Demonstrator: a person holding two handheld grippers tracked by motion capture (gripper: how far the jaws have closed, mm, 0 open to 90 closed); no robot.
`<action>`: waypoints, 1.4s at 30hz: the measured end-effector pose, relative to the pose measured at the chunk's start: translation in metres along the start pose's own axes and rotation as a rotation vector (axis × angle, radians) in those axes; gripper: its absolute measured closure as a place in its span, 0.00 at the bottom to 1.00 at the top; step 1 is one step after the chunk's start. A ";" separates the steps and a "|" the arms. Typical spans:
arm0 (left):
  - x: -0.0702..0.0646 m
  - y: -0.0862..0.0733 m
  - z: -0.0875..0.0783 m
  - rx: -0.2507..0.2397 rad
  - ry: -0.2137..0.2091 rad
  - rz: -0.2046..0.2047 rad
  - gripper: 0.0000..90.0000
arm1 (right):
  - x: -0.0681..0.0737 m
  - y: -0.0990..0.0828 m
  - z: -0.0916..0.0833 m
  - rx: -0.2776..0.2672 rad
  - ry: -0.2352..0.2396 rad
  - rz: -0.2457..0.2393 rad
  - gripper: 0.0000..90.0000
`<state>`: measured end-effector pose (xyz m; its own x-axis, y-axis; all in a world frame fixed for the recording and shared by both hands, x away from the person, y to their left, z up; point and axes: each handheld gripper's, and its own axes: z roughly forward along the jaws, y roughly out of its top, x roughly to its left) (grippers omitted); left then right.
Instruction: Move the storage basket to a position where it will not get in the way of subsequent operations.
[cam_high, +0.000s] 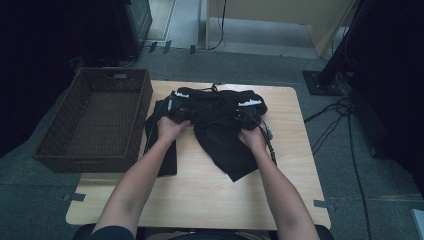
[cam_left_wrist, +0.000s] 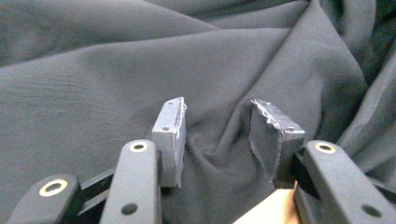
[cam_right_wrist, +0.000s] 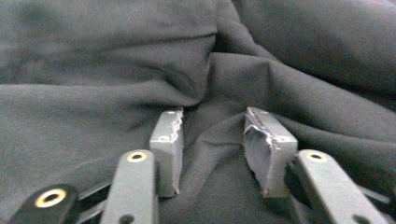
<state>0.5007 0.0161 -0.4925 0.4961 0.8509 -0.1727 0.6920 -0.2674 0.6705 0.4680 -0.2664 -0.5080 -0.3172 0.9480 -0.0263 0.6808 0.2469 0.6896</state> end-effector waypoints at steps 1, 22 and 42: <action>0.003 -0.003 -0.001 -0.001 -0.005 -0.011 0.62 | -0.001 -0.002 -0.003 0.004 -0.003 -0.008 0.62; -0.033 -0.068 -0.052 0.194 -0.179 0.036 0.73 | -0.009 -0.069 -0.075 0.097 0.153 -0.052 0.69; -0.007 -0.045 -0.024 0.041 -0.011 0.037 0.75 | -0.032 -0.041 -0.026 -0.069 -0.033 0.082 0.63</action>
<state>0.4540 0.0330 -0.5043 0.5275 0.8350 -0.1565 0.6937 -0.3171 0.6467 0.4328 -0.3120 -0.5163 -0.2399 0.9707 0.0093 0.6559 0.1550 0.7388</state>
